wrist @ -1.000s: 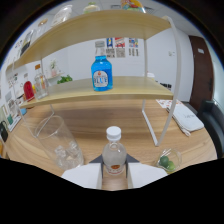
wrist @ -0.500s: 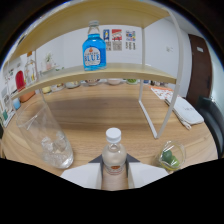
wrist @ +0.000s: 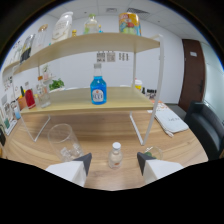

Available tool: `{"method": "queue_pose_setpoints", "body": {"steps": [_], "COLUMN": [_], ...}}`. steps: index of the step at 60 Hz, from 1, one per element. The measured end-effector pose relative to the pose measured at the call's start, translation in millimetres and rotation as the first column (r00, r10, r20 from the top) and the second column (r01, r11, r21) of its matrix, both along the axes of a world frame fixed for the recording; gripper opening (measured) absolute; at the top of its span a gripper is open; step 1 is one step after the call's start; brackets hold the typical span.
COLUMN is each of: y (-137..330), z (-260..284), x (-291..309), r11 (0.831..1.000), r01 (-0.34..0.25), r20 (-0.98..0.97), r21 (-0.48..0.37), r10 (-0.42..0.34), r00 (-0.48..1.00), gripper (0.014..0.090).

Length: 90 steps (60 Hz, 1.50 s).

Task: Make me a cup of Mojito.

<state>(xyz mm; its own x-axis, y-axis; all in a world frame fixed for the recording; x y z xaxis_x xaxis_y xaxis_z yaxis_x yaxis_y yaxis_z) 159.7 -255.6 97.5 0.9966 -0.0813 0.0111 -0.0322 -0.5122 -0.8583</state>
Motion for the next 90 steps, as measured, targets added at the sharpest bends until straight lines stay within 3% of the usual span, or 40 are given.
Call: {"method": "queue_pose_setpoints", "body": {"steps": [12,21,35,42,50,58,72,90], "y": [-30,-52,-75,-73,-57,-29,33,121], "z": [71,92,73,96,153,218,296,322], "x": [-46,-93,-151,-183,-222,-258,-303,-315], "r11": [0.995,0.989,0.991,0.988,0.976,0.953,0.919,0.92], "r01": [-0.017,-0.053,-0.096,-0.105,-0.118,-0.129,-0.101,-0.074], "r20": [-0.032,-0.035,-0.025,-0.047,-0.046,-0.02,-0.028,-0.012], "r21": [0.099,0.137,0.096,0.114,0.185,0.275,0.382,0.386], "r10": [0.02,0.058,0.099,0.111,0.128,0.14,0.121,0.085], "r00": [0.999,0.998,0.995,0.993,0.991,0.99,0.992,0.996], "gripper": [0.0853,0.0852,0.0854,0.0853,0.0853,0.0854,0.0863,0.0861]}}
